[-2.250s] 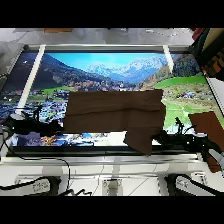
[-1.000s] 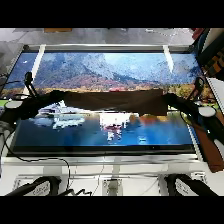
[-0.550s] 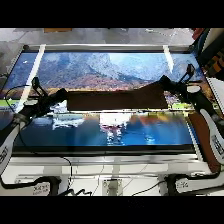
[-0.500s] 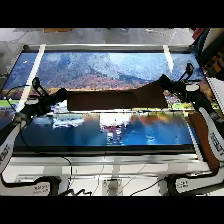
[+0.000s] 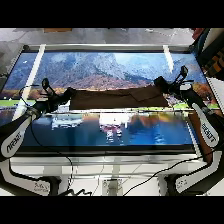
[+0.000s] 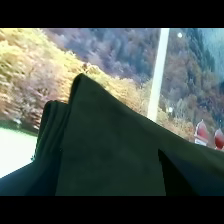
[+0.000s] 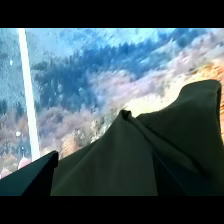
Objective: Fold the clothes and pants, and hang the long-sleeved shirts on hangers.
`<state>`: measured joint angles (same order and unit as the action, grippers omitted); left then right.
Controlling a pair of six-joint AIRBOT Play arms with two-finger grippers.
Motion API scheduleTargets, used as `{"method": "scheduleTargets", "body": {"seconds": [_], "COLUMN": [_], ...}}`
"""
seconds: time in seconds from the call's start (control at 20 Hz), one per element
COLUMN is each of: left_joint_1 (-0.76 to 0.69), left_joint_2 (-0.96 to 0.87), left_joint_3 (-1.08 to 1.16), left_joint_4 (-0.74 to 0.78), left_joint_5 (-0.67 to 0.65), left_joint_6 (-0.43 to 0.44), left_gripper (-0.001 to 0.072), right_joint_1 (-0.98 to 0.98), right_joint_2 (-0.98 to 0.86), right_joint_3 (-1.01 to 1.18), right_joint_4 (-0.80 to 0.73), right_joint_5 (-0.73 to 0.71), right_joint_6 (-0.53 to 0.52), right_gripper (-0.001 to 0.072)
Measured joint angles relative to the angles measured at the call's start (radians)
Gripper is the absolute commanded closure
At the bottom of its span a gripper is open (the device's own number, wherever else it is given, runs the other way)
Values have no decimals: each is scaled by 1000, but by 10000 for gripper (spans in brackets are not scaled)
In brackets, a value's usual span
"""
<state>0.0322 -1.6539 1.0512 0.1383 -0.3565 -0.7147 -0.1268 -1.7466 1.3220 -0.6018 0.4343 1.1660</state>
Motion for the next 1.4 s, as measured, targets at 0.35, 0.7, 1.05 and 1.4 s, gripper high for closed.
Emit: {"method": "scheduleTargets", "body": {"seconds": [0.35, 0.7, 1.05, 1.4], "left_joint_1": [134, 219, 122, 129], "left_joint_2": [28, -103, -247, -216], "left_joint_3": [22, 198, 358, 473], "left_joint_4": [314, 542, 519, 477], "left_joint_5": [-218, -548, -648, -845], "left_joint_6": [-218, -443, -393, -329], "left_gripper": [2, 10, 694, 696], "right_joint_1": [0, 0, 15, 133], "right_joint_2": [-2, -2, 2, 9], "right_joint_3": [34, 67, 71, 71], "right_joint_4": [-146, -208, -215, -189], "right_joint_5": [174, 360, 540, 539], "right_joint_6": [0, 1, -69, -106], "right_gripper": [56, 90, 172, 701]}}
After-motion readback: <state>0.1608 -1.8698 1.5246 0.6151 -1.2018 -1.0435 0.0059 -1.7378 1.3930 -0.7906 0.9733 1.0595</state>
